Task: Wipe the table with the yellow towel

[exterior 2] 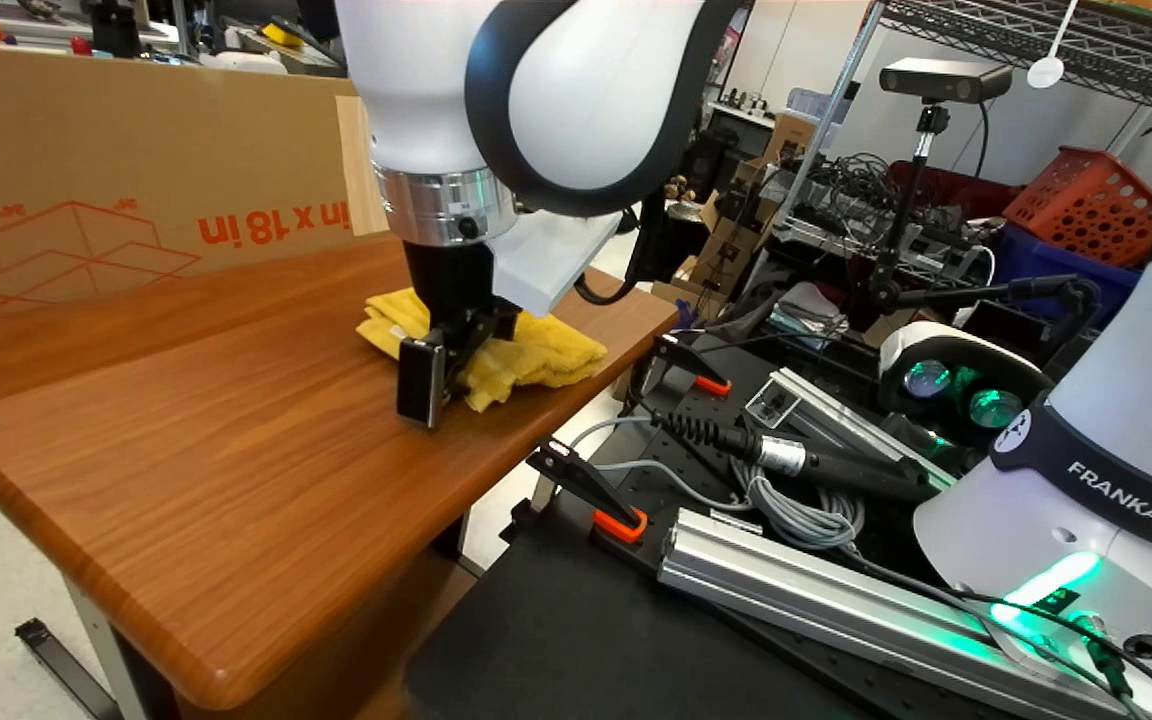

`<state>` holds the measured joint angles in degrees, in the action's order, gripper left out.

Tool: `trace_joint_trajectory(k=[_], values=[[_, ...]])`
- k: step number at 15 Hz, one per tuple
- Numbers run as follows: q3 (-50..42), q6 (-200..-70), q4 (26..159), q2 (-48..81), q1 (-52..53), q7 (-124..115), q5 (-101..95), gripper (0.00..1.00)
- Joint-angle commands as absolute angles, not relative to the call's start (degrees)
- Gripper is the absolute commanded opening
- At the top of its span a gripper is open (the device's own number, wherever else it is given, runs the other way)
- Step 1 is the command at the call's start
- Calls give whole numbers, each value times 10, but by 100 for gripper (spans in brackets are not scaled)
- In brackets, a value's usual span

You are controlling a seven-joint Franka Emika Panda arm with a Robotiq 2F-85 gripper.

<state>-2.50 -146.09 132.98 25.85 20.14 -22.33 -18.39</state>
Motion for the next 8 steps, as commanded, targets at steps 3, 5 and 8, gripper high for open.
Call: trace_joint_trajectory(k=[3, 5, 8], values=[[42, -1432, 1301, 307, 217, -231, -143, 100], [58, -1412, 1281, 317, 218, -231, -125, 100], [77, -1377, 1237, 328, 215, -218, -90, 100]])
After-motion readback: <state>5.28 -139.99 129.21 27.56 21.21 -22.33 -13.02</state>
